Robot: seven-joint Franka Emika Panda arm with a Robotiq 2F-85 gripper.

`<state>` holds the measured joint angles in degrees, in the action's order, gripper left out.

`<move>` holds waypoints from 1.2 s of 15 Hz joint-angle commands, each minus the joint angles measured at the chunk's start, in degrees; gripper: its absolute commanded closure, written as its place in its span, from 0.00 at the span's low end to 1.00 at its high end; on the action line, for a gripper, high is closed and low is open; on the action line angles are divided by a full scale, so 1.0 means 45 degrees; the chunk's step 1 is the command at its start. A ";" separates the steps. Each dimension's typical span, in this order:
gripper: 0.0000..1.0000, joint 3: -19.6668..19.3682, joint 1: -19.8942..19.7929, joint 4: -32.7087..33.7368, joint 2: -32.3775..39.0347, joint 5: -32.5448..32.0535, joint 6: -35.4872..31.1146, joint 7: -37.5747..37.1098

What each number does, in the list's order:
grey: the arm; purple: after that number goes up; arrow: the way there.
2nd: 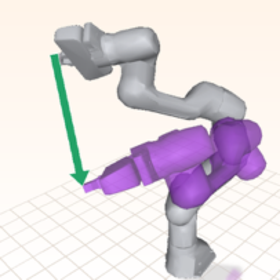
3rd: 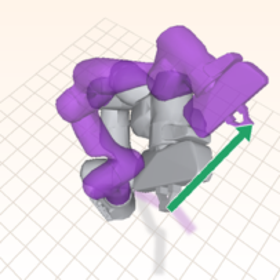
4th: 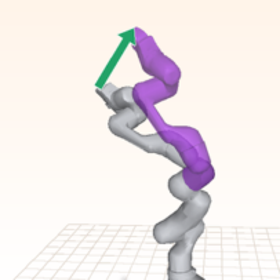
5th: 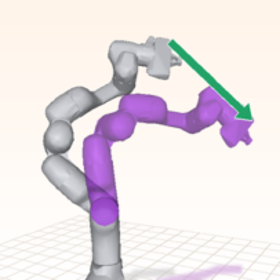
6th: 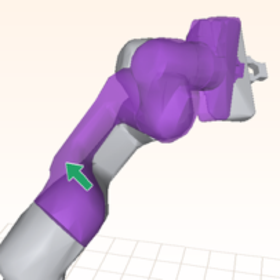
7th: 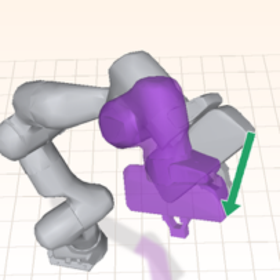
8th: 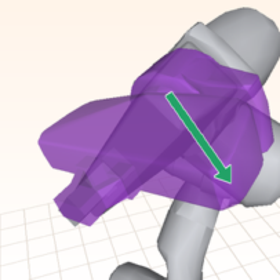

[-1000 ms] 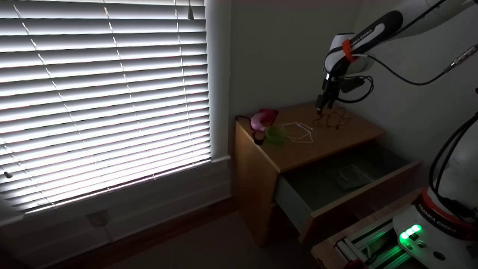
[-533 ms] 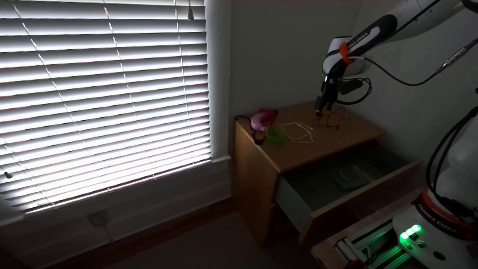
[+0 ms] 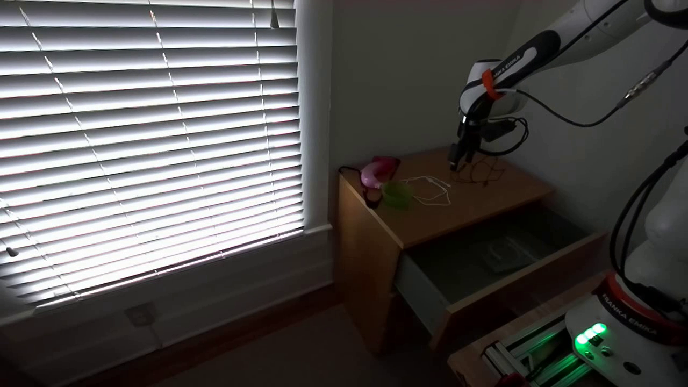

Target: Put the white cable in the open drawer

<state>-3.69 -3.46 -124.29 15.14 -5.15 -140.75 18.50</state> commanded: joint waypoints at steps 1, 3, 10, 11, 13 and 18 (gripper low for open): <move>0.00 0.0361 -0.0309 0.0791 0.1442 0.0273 -0.0927 0.0247; 0.00 0.0462 -0.0395 0.1505 0.2316 0.0220 -0.1169 0.0217; 0.00 0.0611 -0.0732 0.3712 0.4707 -0.0009 -0.1778 0.0201; 0.00 0.0676 -0.0821 0.3974 0.4969 0.0042 -0.1776 0.0233; 0.00 0.0792 -0.1004 0.4455 0.5419 0.0102 -0.1824 0.0320; 0.00 0.0935 -0.1280 0.5468 0.6322 0.0050 -0.1743 0.0522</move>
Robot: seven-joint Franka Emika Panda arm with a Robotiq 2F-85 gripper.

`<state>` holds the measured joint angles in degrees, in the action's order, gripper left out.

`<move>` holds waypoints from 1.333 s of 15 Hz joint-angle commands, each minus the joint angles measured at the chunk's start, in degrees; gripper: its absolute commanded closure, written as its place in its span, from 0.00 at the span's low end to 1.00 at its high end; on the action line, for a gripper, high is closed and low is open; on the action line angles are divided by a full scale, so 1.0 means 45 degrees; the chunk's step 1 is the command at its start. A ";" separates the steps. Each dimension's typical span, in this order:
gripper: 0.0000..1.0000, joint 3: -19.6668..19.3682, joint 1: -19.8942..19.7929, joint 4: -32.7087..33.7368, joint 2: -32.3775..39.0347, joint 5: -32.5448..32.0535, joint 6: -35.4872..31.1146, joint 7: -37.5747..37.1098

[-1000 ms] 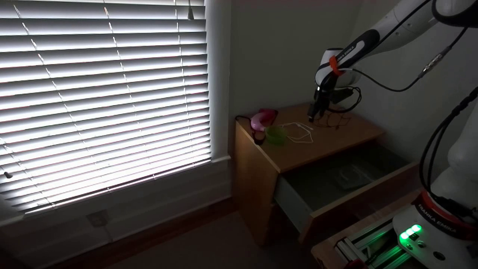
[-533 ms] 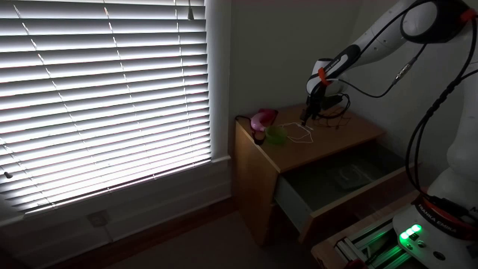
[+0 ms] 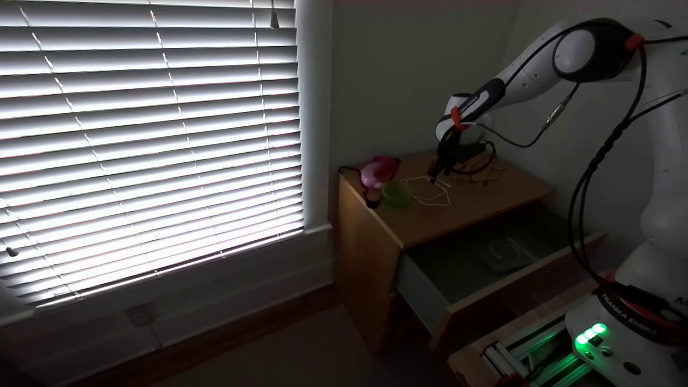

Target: Put the white cable in the open drawer

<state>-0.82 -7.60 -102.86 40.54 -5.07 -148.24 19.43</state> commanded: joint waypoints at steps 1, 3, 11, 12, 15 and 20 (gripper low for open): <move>0.00 0.0301 -0.0386 0.0869 0.0826 0.0013 -0.0109 0.0324; 0.00 0.0365 -0.0468 0.1130 0.1095 0.0025 -0.0055 0.0369; 0.39 0.0351 -0.0514 0.1716 0.1593 0.0014 0.0528 0.0252; 0.46 0.0359 -0.0493 0.1756 0.1567 0.0029 0.0719 0.0210; 0.71 0.0280 -0.0410 0.1898 0.1497 0.0018 0.1233 0.0063; 1.00 0.0226 -0.0339 0.1963 0.1361 -0.0003 0.1961 0.0014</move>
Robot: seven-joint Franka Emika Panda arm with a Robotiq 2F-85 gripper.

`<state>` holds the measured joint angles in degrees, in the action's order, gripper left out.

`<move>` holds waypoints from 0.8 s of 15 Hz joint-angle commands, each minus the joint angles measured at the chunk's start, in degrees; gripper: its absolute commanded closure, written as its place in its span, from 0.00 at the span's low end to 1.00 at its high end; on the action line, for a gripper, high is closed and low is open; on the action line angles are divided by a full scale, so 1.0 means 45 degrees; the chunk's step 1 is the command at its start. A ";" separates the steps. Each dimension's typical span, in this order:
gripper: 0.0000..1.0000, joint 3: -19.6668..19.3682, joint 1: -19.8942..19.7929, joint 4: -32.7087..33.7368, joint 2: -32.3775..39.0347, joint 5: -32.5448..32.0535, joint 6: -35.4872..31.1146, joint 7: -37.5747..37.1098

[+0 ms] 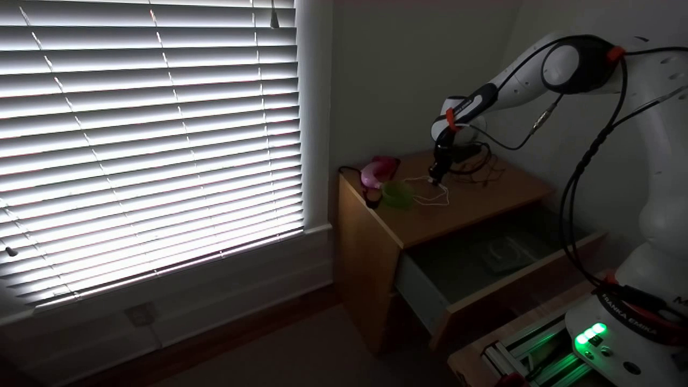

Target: Put the white cable in the open drawer

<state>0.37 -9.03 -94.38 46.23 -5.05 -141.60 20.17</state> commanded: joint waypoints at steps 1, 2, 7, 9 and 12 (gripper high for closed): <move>1.00 -0.0046 -0.0006 0.0036 0.0055 -0.0026 0.0534 -0.0145; 1.00 -0.0040 -0.0005 0.0009 0.0035 -0.0025 0.0556 -0.0137; 0.99 -0.0113 0.0092 -0.0275 -0.0306 -0.0085 0.0621 -0.0278; 0.99 -0.0403 0.0318 -0.0459 -0.0650 -0.0243 0.0898 -0.0760; 0.99 -0.0930 0.0625 -0.0878 -0.1572 -0.0614 0.1794 -0.1487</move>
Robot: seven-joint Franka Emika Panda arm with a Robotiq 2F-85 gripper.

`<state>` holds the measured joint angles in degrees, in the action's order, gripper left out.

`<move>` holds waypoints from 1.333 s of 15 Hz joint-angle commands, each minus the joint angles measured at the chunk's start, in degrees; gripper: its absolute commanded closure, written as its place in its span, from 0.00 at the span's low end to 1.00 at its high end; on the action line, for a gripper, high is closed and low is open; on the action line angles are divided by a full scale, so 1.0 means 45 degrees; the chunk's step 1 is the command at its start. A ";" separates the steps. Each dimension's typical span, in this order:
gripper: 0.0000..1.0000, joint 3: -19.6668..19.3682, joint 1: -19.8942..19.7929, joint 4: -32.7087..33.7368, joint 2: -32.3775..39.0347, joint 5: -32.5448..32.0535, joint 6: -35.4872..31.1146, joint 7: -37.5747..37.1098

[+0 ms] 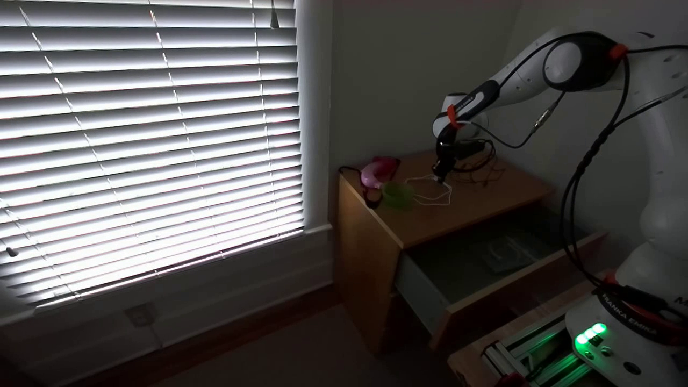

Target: Put the white cable in the open drawer

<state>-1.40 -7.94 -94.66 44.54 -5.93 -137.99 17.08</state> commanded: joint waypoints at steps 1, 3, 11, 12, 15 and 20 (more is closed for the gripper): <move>0.99 -0.0686 0.0449 -0.0965 -0.1543 -0.0574 0.1343 -0.0942; 0.99 -0.0879 0.0421 -0.1371 -0.2429 -0.0869 0.2509 -0.0861; 0.99 -0.1700 -0.0036 -0.3015 -0.5738 -0.2294 0.7505 -0.0720; 0.99 -0.1765 -0.0153 -0.3284 -0.6047 -0.2289 0.7688 -0.0752; 0.99 -0.1885 -0.0609 -0.4322 -0.6849 -0.2063 0.7925 -0.0229; 0.99 -0.2323 -0.1427 -0.6585 -0.7873 -0.2049 0.6147 0.0705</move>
<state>-11.12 -12.18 -116.57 13.59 -14.85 -104.76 17.12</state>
